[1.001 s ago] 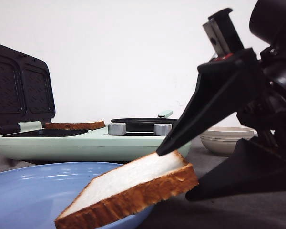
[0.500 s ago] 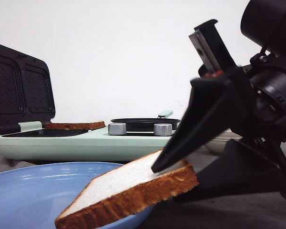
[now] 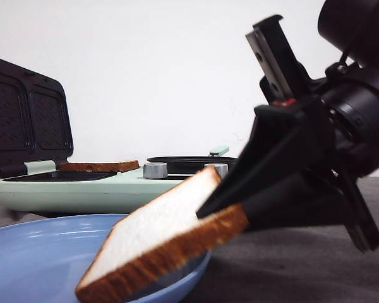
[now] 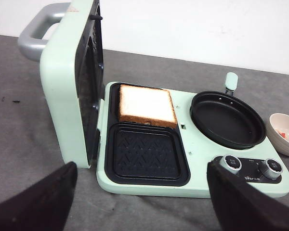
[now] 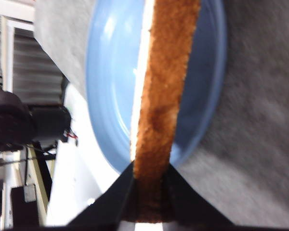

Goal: Make breakfast with bread and shrimp
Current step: 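Lift the slice and swing it over the toaster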

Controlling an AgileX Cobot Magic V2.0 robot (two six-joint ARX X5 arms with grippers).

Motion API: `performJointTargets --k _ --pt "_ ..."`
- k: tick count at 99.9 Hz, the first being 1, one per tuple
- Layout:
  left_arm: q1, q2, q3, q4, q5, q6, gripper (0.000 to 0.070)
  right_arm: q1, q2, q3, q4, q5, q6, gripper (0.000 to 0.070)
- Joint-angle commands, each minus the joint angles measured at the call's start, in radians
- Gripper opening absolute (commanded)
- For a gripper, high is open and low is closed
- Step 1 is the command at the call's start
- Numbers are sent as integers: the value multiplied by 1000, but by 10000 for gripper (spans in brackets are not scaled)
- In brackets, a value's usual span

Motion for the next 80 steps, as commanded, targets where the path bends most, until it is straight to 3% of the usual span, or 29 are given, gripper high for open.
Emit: performJointTargets --k 1,20,46,56,80 --pt "-3 1 3 10 5 -5 472 11 3 6 50 -1 49 2" --pt "-5 1 3 10 4 -5 472 10 -9 18 154 1 123 2" --pt "-5 1 3 11 4 -5 472 10 -9 164 143 6 131 2" --pt "-5 1 3 11 4 -5 472 10 -6 267 79 40 105 2" --pt "-8 1 3 11 4 -5 472 8 94 576 -192 106 -85 2"
